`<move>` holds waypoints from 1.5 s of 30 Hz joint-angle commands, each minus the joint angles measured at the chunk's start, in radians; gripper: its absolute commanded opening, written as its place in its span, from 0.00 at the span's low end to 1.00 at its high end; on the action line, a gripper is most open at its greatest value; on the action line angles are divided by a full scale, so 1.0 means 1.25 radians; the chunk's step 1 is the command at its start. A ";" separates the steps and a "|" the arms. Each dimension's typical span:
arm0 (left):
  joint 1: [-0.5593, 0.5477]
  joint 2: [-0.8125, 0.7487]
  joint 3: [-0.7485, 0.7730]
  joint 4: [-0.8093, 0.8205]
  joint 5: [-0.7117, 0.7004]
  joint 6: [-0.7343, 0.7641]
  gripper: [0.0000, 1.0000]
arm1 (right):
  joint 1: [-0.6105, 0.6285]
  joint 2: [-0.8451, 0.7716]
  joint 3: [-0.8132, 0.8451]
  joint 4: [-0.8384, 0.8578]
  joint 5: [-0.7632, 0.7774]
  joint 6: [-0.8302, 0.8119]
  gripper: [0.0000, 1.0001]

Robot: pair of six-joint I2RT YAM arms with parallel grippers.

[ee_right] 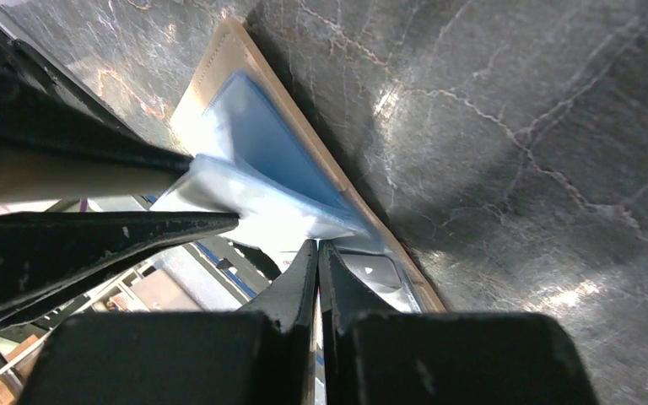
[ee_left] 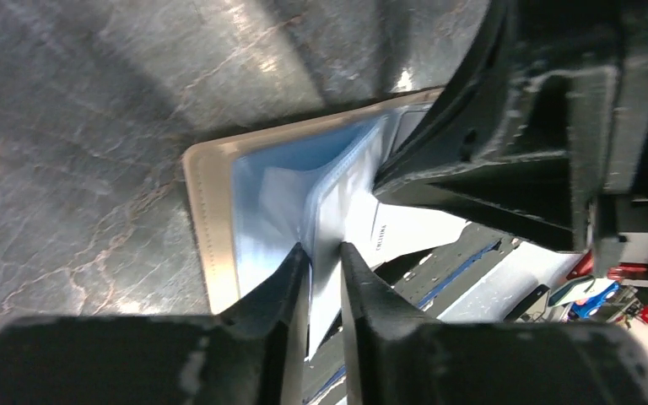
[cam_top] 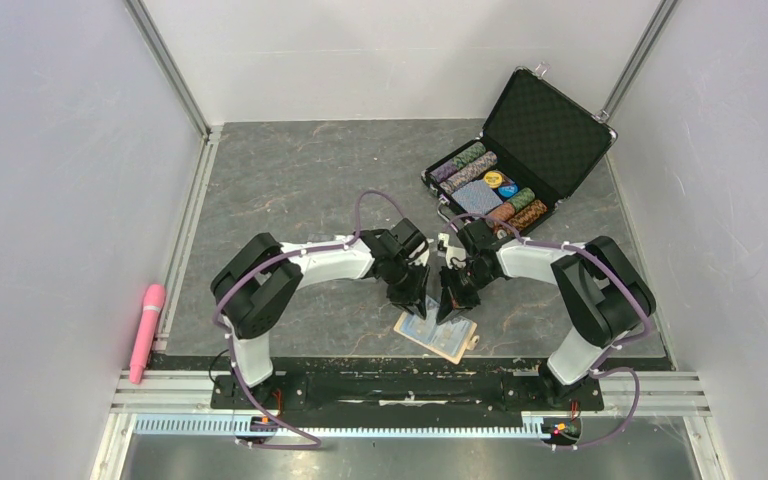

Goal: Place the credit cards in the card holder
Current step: Insert the credit card into the card holder.

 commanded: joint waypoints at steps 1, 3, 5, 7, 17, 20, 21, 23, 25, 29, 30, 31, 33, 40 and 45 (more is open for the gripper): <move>-0.014 -0.009 0.022 0.070 0.028 -0.014 0.15 | 0.004 0.001 0.015 0.020 0.048 -0.009 0.00; -0.014 -0.009 0.017 0.076 0.022 -0.028 0.02 | 0.004 -0.008 0.033 0.019 0.057 -0.010 0.00; -0.012 -0.008 0.013 0.072 0.011 -0.036 0.02 | 0.004 -0.019 0.057 0.017 0.069 -0.011 0.00; -0.009 -0.016 0.008 0.064 -0.009 -0.041 0.02 | 0.003 -0.030 0.084 0.008 0.084 -0.010 0.00; 0.008 -0.067 0.045 0.009 -0.106 -0.063 0.11 | -0.034 -0.102 0.158 -0.027 0.191 -0.007 0.00; -0.003 -0.041 0.074 0.017 -0.082 -0.077 0.32 | -0.066 -0.122 0.152 -0.031 0.201 -0.009 0.00; -0.008 -0.030 0.082 0.018 -0.071 -0.078 0.37 | -0.076 -0.128 0.150 -0.033 0.202 -0.011 0.00; -0.022 -0.013 0.098 0.024 -0.056 -0.079 0.38 | -0.104 -0.138 0.146 -0.040 0.201 -0.019 0.00; -0.035 0.003 0.108 0.037 -0.037 -0.084 0.37 | -0.128 -0.146 0.145 -0.050 0.201 -0.029 0.00; -0.055 0.051 0.141 0.046 0.010 -0.089 0.35 | -0.157 -0.157 0.143 -0.062 0.196 -0.048 0.00; -0.057 0.065 0.152 0.047 0.023 -0.089 0.35 | -0.161 -0.158 0.143 -0.065 0.194 -0.050 0.00; -0.059 0.079 0.159 0.047 0.040 -0.089 0.35 | -0.162 -0.157 0.144 -0.067 0.191 -0.053 0.00; -0.065 0.098 0.178 0.051 0.063 -0.085 0.35 | -0.163 -0.157 0.144 -0.069 0.188 -0.055 0.00; -0.094 0.112 0.257 0.067 0.122 -0.036 0.39 | -0.163 -0.147 0.151 -0.069 0.167 -0.061 0.01; -0.097 0.106 0.281 0.067 0.143 -0.004 0.45 | -0.164 -0.128 0.163 -0.071 0.152 -0.065 0.02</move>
